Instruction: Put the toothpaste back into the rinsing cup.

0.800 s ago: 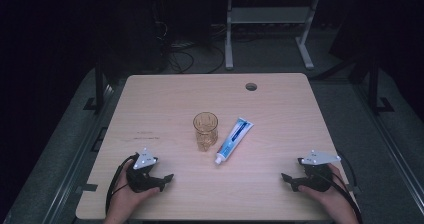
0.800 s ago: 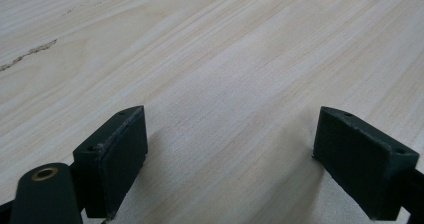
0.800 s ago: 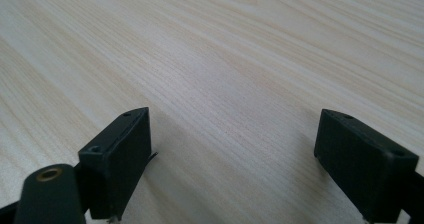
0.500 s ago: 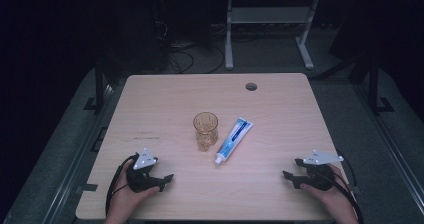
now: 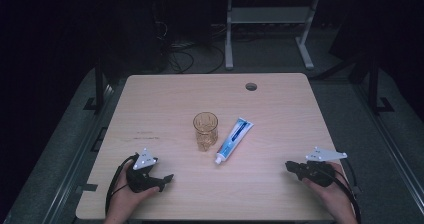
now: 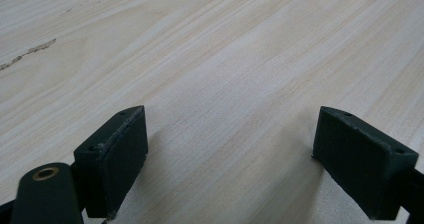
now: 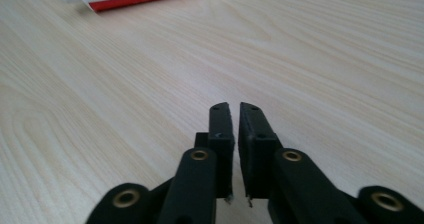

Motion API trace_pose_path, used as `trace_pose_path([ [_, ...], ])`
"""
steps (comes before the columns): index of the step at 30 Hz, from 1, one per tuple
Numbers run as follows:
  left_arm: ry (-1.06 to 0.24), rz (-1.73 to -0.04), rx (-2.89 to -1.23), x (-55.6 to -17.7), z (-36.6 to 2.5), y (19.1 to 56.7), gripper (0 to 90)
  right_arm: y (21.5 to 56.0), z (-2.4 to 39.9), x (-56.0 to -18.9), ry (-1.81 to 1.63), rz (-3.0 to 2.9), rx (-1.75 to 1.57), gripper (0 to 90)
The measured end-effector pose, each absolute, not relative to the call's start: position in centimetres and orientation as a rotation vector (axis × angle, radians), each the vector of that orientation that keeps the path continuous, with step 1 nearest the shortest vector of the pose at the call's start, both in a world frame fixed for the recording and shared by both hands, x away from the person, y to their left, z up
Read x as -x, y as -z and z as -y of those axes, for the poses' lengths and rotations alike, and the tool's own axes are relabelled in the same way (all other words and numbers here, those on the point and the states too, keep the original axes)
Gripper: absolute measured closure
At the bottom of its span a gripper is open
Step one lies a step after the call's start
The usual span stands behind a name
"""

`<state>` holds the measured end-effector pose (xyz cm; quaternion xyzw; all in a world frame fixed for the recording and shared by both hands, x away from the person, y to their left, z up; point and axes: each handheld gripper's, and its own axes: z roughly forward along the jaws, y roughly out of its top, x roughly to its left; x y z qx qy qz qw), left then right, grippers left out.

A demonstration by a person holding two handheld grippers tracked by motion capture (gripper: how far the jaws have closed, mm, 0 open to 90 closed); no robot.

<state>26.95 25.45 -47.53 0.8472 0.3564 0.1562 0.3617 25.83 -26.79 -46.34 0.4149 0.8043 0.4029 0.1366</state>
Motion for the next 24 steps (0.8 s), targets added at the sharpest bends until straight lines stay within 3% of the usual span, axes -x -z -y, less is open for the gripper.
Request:
trace_pose_path([
  [24,-0.394,-0.911,-2.181,-26.8,-25.4,47.5,13.7,44.6,25.3,-27.7,-1.272,-2.378,-1.205,89.9],
])
